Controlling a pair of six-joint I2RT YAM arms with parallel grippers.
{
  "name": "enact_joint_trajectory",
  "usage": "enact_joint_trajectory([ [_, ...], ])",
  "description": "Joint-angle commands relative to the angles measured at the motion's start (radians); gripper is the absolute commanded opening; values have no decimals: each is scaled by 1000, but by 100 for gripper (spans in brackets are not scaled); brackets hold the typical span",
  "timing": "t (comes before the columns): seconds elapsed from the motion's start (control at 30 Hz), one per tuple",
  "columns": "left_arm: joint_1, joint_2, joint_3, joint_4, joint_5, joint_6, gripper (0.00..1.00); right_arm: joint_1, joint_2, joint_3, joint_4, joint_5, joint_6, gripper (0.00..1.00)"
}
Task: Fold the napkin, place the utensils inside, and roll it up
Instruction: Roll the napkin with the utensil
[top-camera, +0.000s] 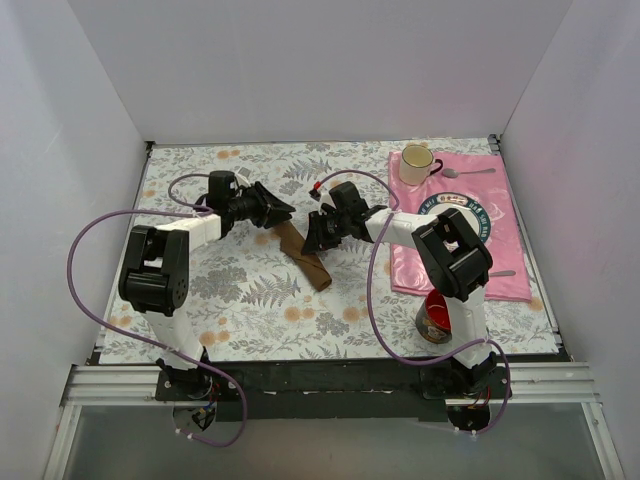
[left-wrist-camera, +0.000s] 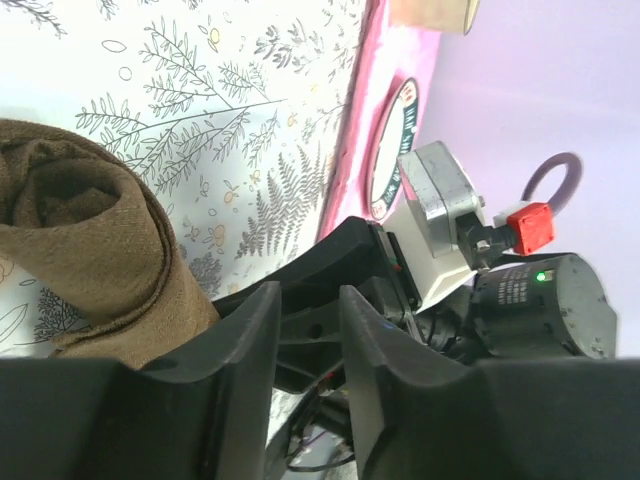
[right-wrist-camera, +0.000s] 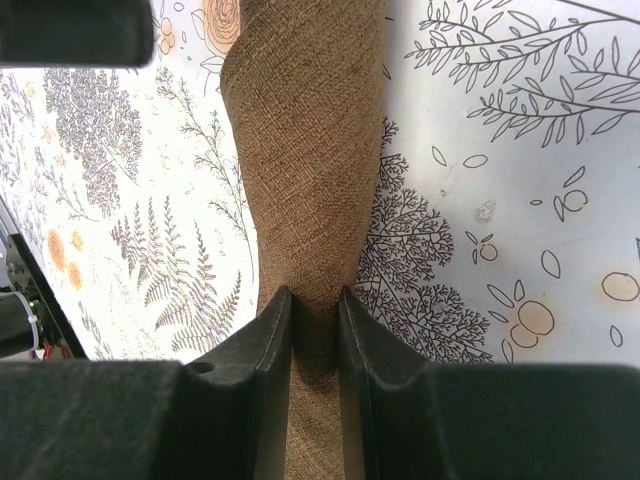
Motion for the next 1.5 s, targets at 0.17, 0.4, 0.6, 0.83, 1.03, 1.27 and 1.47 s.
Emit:
enact_joint_trajectory([
  [0.17,13,-16,-105,244,69,-120,28,12,35,13,-73,66,-40,22],
  [0.4,35,133,-178,272,-32,-5,23,11,38,28,-93,68,-46,21],
  [0.6,45,132,-61,166,-35,64,23,14,46,33,-103,63,-55,19],
  [0.83,38,-5,-6,112,-16,27,24,12,51,62,-113,60,-55,18],
  [1.03,36,100,-4,161,2,-10,24,15,57,74,-127,62,-61,17],
  [1.27,38,219,43,123,-47,53,24,15,57,75,-130,60,-61,17],
  [1.47,33,196,168,-15,-75,104,25,18,57,72,-130,62,-61,16],
])
